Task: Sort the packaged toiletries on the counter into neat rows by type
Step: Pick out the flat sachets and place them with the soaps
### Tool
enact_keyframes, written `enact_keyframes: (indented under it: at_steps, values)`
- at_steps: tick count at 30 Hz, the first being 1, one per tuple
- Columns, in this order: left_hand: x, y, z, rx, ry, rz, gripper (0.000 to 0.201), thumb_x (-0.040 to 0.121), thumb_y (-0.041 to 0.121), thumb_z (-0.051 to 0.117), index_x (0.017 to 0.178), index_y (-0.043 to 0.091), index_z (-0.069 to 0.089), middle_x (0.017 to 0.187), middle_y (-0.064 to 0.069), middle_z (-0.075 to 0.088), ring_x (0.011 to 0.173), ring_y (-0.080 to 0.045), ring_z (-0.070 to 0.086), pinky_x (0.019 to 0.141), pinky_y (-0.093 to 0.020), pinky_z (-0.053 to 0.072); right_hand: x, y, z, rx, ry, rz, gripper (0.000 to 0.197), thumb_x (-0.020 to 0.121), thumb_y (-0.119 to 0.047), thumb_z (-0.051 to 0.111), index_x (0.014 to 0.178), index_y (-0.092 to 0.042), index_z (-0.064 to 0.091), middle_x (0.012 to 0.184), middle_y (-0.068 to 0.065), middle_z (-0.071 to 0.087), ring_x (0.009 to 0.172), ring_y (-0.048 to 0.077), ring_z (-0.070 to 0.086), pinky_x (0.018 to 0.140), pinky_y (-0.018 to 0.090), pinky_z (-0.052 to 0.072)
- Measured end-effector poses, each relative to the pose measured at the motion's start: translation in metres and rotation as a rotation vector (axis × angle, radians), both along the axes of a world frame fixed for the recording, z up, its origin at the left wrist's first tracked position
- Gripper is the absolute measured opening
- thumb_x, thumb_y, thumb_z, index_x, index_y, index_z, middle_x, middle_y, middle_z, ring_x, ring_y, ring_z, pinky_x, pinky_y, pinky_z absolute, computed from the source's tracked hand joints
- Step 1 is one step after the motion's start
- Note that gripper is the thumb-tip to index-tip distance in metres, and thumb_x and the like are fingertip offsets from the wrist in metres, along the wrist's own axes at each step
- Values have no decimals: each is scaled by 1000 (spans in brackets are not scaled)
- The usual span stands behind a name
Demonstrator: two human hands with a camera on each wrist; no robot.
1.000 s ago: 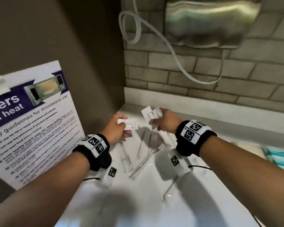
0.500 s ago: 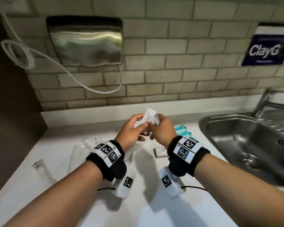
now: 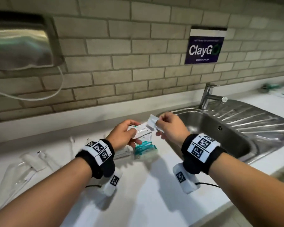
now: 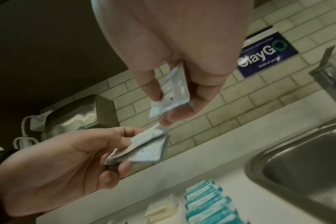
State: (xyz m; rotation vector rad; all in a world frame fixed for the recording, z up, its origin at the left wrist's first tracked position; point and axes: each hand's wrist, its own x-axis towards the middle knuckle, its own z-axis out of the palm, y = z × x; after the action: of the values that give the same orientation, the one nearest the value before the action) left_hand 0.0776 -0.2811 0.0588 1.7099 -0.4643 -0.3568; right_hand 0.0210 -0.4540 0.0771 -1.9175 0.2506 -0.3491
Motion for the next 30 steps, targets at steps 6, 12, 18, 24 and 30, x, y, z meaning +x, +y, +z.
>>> enact_keyframes:
  at_steps: [6, 12, 18, 24, 30]
  values:
    - [-10, -34, 2, -9, 76, -72, 31, 95, -4, 33, 97, 15, 57, 90, -14, 61, 56, -19, 70, 44, -21, 48, -11, -34, 1, -212, 45, 164, 7, 78, -19, 77, 76, -19, 70, 63, -7, 62, 54, 3, 51, 55, 20, 41]
    - [-17, -49, 4, -83, 161, -85, 36, 92, -3, 26, 104, 5, 59, 88, -22, 67, 57, -25, 68, 45, -22, 50, -14, -40, -15, -243, -1, 16, 30, 73, -26, 82, 86, -17, 56, 81, -4, 56, 70, 11, 48, 57, 19, 36]
    - [-20, -54, 0, -90, 180, -124, 18, 95, 5, 44, 100, 10, 60, 88, -14, 66, 59, -23, 67, 50, -23, 51, -10, -43, -21, -293, 62, 71, 36, 75, -41, 78, 93, -17, 58, 81, -4, 57, 70, 10, 50, 57, 18, 38]
    - [-18, -44, -13, 40, 127, -141, 31, 94, -6, 34, 114, 14, 48, 96, -16, 66, 67, -18, 67, 57, -23, 51, -12, -44, -25, -216, 299, 305, 19, 88, -20, 65, 105, -16, 55, 80, 0, 60, 60, 13, 53, 42, 12, 36]
    - [-29, -25, -46, 558, -188, -399, 14, 100, 10, 38, 113, 15, 41, 99, -3, 62, 84, -16, 61, 75, -30, 52, -27, -28, -50, -635, 410, 437, 28, 82, -12, 71, 96, -17, 47, 89, 5, 59, 66, 19, 55, 54, 25, 46]
